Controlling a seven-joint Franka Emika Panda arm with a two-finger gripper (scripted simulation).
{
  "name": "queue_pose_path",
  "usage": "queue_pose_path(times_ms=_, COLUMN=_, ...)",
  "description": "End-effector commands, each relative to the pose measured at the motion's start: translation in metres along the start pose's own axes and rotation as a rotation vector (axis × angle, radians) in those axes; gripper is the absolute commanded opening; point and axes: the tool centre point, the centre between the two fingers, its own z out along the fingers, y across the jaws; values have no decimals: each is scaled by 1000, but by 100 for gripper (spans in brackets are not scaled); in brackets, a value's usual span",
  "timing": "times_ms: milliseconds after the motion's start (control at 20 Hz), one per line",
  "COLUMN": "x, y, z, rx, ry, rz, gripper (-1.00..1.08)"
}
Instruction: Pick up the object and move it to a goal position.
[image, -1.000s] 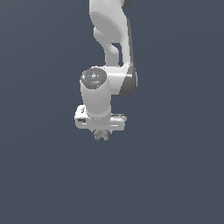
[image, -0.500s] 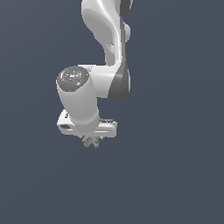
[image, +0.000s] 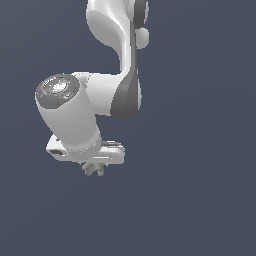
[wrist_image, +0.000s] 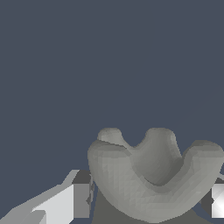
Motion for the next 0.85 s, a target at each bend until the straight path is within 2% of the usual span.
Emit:
queue_pose_path(times_ms=0, x=7, y=4, z=-4, rx=0, ry=0, rz=0, gripper=-100)
queue_pose_path(times_ms=800, x=23, y=15, z=-13, rx=0, ry=0, rz=0, gripper=-100)
